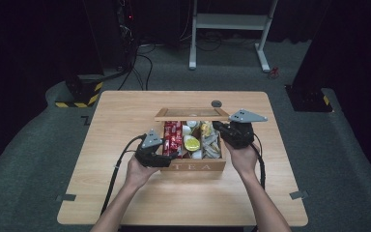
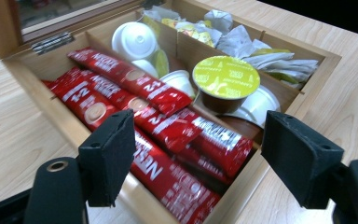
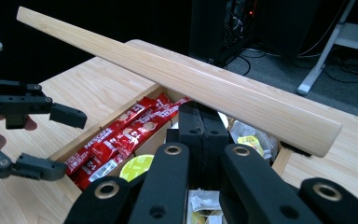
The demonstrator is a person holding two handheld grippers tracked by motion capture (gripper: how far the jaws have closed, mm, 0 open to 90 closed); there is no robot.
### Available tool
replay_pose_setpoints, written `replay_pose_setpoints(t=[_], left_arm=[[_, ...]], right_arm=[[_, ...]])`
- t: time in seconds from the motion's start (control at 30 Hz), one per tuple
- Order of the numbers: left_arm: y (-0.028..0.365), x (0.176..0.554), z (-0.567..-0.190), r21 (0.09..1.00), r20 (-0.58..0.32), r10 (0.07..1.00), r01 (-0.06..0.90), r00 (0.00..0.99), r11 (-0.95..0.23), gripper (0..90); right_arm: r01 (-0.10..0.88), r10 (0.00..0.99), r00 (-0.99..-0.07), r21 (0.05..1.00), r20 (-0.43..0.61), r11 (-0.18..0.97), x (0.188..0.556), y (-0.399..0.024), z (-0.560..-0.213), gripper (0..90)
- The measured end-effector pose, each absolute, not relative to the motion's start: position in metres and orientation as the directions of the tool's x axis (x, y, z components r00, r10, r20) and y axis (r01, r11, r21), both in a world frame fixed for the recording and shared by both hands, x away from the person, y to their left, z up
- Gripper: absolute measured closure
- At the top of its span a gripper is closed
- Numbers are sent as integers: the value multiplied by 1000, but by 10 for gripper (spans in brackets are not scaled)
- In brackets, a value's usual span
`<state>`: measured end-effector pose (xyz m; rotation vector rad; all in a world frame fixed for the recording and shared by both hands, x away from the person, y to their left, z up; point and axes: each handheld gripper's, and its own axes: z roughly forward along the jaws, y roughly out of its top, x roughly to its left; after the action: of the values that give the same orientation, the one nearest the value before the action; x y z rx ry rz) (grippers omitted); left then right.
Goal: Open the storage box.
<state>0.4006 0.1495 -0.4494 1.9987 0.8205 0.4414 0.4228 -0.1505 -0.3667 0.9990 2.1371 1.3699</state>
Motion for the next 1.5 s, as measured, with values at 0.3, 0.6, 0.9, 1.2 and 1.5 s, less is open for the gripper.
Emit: replay_pose_setpoints(t=[0.3, 0.6, 0.9, 1.2, 1.5], left_arm=[[132, 410, -447, 849, -1, 687, 363, 726, -383, 263], [118, 415, -451, 844, -19, 680, 377, 733, -383, 261], [103, 424, -449, 830, -23, 664, 385, 747, -404, 243], [88, 432, -450, 814, -21, 664, 399, 747, -422, 240], [78, 440, -450, 790, 2, 667, 408, 745, -457, 241]], right_arm=[[353, 755, -655, 900, 43, 255, 426, -151, -364, 900], [360, 758, -650, 898, 47, 253, 431, -150, -363, 900], [365, 761, -647, 896, 47, 254, 433, -150, -361, 900], [368, 761, -647, 896, 53, 251, 433, -150, -360, 900], [374, 762, -645, 893, 58, 249, 435, -150, -361, 899]])
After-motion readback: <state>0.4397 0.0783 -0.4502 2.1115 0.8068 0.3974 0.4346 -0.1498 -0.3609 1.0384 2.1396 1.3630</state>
